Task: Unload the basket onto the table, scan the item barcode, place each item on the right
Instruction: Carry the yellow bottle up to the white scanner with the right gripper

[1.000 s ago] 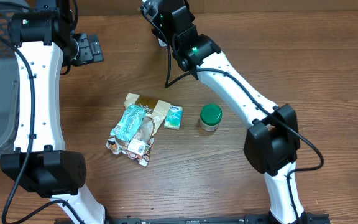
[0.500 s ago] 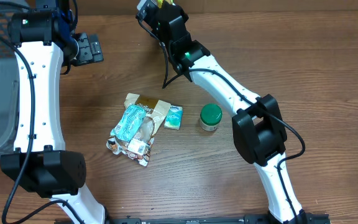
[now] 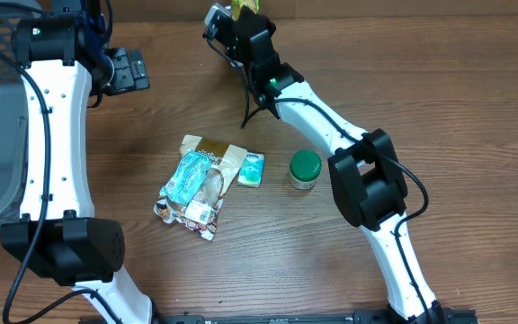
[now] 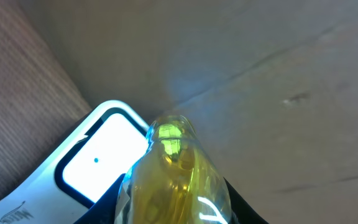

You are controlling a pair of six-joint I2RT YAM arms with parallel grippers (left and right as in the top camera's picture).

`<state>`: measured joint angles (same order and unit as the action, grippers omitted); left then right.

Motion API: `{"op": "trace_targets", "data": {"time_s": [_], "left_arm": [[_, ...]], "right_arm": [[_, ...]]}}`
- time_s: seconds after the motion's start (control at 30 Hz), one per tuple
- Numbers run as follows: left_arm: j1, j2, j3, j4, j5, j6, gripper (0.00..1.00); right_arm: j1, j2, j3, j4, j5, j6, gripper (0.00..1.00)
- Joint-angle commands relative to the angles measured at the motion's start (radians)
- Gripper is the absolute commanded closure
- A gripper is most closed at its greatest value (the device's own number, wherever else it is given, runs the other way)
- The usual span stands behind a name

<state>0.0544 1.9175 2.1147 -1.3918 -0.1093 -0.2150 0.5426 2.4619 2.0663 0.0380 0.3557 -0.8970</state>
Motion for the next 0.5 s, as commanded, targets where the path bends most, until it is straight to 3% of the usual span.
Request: {"op": "trace_targets", "data": {"time_s": [0.0,0.4,0.47], "left_arm": [[0.003,-0.016,0.013,0.001,-0.002,-0.010,0.00],[0.003,-0.016,0.013,0.001,-0.002,-0.010,0.00],[0.003,-0.016,0.013,0.001,-0.002,-0.010,0.00]], "right_arm": [[-0.002,0.009,0.016,0.042,0.011,-0.051,0.76],[-0.002,0.009,0.016,0.066,0.020,-0.050,0.76],[0.002,0.002,0.016,0.120,0.097,-0.007,0.79]]}}
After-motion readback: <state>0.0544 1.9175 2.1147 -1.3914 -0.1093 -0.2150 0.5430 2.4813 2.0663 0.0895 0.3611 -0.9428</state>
